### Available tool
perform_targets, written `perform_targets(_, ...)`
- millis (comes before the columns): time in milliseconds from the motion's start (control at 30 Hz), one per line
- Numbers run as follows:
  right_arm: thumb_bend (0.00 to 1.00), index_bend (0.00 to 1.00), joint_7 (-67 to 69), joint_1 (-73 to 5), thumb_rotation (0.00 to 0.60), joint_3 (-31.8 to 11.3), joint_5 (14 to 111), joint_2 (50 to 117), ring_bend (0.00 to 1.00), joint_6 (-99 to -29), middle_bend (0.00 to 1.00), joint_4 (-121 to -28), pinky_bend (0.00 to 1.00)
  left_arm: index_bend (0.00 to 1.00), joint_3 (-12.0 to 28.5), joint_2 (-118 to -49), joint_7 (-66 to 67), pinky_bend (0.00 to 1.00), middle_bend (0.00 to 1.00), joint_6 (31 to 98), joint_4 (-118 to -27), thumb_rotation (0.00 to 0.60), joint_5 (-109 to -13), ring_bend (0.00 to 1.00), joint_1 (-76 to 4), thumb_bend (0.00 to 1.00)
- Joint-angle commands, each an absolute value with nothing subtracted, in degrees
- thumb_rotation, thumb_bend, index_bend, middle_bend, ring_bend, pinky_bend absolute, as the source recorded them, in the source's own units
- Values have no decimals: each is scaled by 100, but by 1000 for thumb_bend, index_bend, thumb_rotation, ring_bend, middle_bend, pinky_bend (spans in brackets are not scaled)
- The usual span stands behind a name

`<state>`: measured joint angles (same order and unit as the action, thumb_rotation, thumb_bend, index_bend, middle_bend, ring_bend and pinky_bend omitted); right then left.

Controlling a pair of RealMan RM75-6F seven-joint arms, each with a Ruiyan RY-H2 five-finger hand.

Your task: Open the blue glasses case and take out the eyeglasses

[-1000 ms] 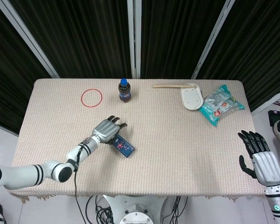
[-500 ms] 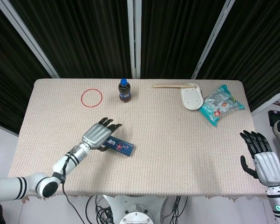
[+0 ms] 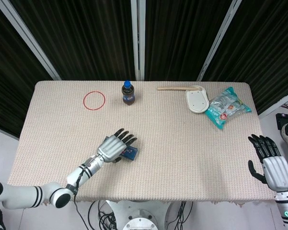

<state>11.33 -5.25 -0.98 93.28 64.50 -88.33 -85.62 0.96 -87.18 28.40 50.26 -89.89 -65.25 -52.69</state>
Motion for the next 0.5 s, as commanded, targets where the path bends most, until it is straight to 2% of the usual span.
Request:
perform_targets(33,484,0,1139,-511,600,-97,9317,6441,0,-8845,76,-8557,0,4,207,-8872,2978,0,48,4856,-8681,600,-6314,0,-5379,255)
perform_targets(300,483,0,1134,-481,600,-97,9271,6430,0,-8839,76,-8559,0,5,465,-8847,3028,0,48,4477,-8122,600,-5679,0,-5570,254)
perform_targets(500,484,0,1103,-501,600,-112,9254,6427,0,-8795,75,-8595,0,11,584,-8824,2973,0,57,4270,-8050,600,-5452,0,-5711,254)
